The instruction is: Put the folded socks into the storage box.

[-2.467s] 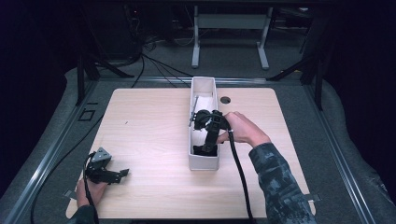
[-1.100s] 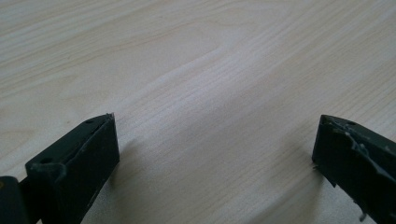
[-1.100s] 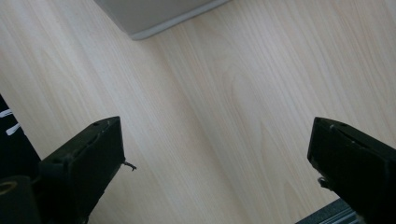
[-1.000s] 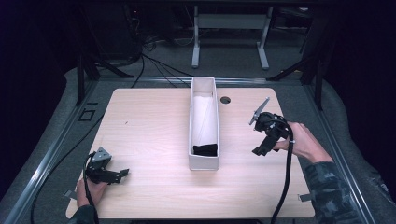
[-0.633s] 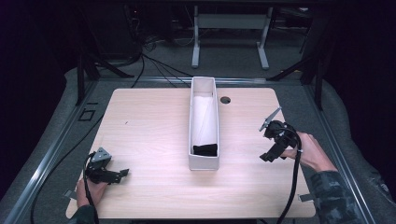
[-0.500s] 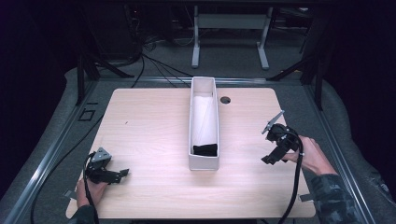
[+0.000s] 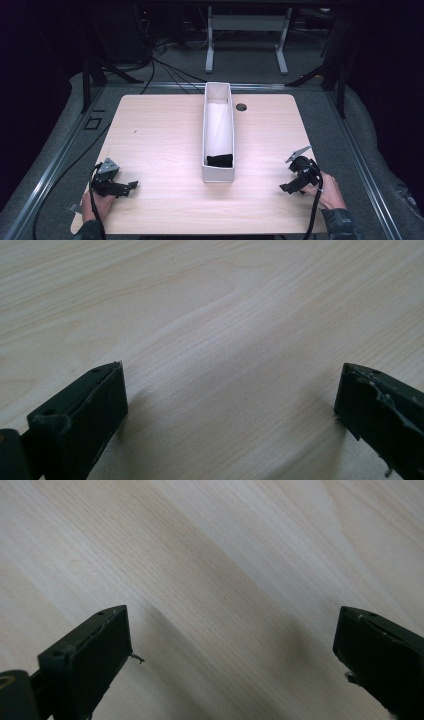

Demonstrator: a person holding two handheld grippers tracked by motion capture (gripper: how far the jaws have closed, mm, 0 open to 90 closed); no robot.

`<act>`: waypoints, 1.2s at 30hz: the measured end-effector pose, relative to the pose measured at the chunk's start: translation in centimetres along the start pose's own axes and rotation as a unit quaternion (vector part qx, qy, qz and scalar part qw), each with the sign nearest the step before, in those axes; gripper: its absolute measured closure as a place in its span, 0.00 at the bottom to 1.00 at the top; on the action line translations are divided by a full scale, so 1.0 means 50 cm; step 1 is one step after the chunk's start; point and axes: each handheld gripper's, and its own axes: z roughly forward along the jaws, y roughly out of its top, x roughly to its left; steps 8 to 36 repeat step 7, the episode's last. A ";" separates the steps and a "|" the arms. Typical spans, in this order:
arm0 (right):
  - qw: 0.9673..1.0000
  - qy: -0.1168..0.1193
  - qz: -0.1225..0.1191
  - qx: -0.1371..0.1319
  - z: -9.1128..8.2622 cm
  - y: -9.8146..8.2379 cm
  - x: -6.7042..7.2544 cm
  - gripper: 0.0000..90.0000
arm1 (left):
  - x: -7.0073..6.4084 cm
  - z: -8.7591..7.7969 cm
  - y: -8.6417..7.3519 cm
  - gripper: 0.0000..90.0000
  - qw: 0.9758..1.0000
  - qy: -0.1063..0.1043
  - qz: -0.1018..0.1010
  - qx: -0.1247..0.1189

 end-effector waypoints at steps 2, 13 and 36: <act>1.000 -0.003 0.006 -0.011 0.013 -0.008 0.001 0.02 | 0.000 0.000 0.000 0.00 1.000 0.000 0.000 0.000; 0.998 -0.005 0.026 -0.053 0.029 -0.027 0.003 0.00 | 0.000 0.000 0.000 0.00 1.000 0.000 0.001 0.001; 0.998 -0.005 0.026 -0.053 0.029 -0.027 0.003 0.00 | 0.000 0.000 0.000 0.00 1.000 0.000 0.001 0.001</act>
